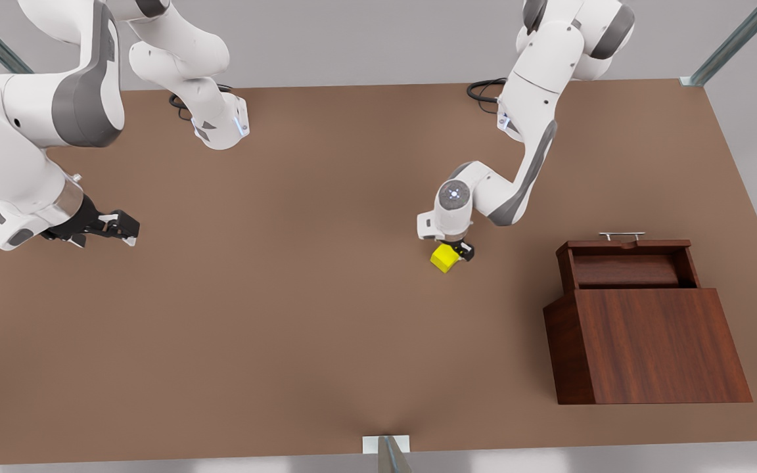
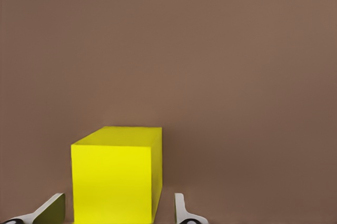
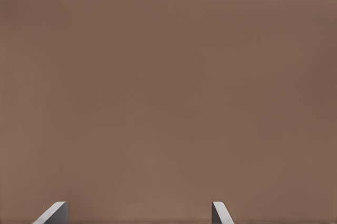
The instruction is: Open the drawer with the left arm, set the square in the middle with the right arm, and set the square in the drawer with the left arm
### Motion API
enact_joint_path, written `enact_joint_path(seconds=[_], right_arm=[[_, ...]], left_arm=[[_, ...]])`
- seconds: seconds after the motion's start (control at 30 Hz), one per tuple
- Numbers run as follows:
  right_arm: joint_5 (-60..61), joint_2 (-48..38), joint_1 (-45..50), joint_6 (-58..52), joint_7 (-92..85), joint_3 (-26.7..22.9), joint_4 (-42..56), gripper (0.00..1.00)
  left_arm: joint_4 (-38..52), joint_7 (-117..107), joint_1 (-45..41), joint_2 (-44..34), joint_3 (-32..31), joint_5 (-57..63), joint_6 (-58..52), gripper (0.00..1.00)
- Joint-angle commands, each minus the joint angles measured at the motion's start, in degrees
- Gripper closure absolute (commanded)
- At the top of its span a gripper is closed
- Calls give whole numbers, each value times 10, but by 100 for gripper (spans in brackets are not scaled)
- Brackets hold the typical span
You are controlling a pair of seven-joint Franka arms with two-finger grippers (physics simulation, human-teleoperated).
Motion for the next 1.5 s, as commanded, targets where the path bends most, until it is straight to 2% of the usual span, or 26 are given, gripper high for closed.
enact_joint_path(seconds=[0.0, 0.5, 0.57, 0.63, 0.77, 1.13, 1.27, 1.47], right_arm=[[0, 0, 0, 0, 0, 0, 0, 0], [1, 0, 0, 1, 0, 0, 0, 0], [1, 0, 0, 1, 0, 0, 0, 0], [1, 0, 0, 0, 0, 0, 0, 0], [1, 0, 0, 1, 0, 0, 0, 0], [1, 1, 1, 4, 0, 0, -1, 0], [2, 1, 1, 5, 0, 0, -1, 0], [2, 1, 1, 9, 0, 1, -1, 0]], left_arm=[[0, 0, 0, 0, 0, 1, 0, 0], [3, -2, 0, 40, 12, 19, 51, 0], [3, -2, 0, 40, 12, 19, 50, 16], [3, -5, 0, 40, 12, 19, 50, 23], [3, -5, 0, 38, 12, 19, 49, 27], [6, -6, 0, 31, 12, 19, 41, 30], [20, -4, 0, 0, 12, 19, -9, 29], [27, 11, 2, -106, 12, 19, -108, 28]])
